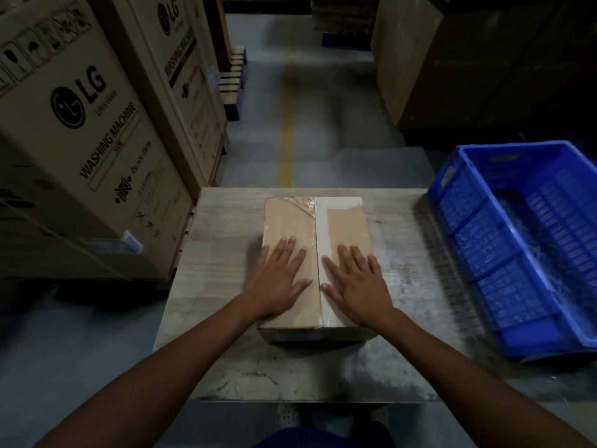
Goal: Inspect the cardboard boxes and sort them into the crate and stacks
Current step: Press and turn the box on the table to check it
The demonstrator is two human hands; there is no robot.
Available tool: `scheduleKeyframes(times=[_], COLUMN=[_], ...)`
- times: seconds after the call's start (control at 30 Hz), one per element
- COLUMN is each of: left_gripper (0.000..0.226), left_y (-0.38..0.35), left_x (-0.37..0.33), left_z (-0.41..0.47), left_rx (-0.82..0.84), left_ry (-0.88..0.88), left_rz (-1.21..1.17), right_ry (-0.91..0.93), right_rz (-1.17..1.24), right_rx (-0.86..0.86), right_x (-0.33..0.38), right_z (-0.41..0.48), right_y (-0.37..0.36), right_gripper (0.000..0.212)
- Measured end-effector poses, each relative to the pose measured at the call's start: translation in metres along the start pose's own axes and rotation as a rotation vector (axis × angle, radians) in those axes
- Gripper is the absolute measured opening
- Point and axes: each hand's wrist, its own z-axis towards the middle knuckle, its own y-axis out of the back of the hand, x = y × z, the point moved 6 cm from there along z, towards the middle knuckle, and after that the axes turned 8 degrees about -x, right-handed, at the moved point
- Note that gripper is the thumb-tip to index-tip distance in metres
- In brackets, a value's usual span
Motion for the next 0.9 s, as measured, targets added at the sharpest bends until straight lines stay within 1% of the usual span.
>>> scheduleKeyframes(times=[0.1,0.17,0.23,0.33,0.47,0.6,0.67,0.73,0.83,0.9], left_gripper=[0.076,0.076,0.078,0.077,0.075,0.078,0.078,0.074,0.070,0.068], left_y=[0.011,0.022,0.026,0.012,0.006,0.005,0.019,0.033,0.027,0.014], left_x=[0.003,0.007,0.014,0.021,0.021,0.023,0.019,0.018,0.025,0.028], left_z=[0.011,0.024,0.034,0.037,0.035,0.038,0.051,0.071,0.091,0.093], left_rx=[0.059,0.060,0.025,0.013,-0.059,-0.069,-0.136,-0.187,-0.141,-0.113], left_ry=[-0.065,-0.100,-0.077,-0.005,0.010,0.009,-0.046,-0.066,-0.032,-0.032], left_rz=[0.049,0.061,0.038,0.029,0.006,0.002,0.056,0.108,0.027,0.034], right_ry=[0.053,0.065,-0.002,-0.080,-0.076,-0.084,-0.041,-0.032,-0.176,-0.154], right_rz=[-0.059,-0.073,-0.035,0.025,0.044,0.041,0.001,-0.026,0.112,0.101], right_rx=[0.040,0.056,0.054,0.084,0.075,0.048,0.045,-0.001,-0.029,-0.027], right_x=[0.002,-0.004,-0.013,-0.018,-0.023,-0.023,-0.021,-0.021,-0.025,-0.020], right_z=[0.005,0.023,0.043,0.053,0.052,0.052,0.056,0.067,0.087,0.087], right_y=[0.012,0.029,0.033,0.010,0.001,0.001,0.008,0.025,0.031,0.015], right_gripper=[0.071,0.075,0.081,0.083,0.083,0.083,0.084,0.086,0.088,0.084])
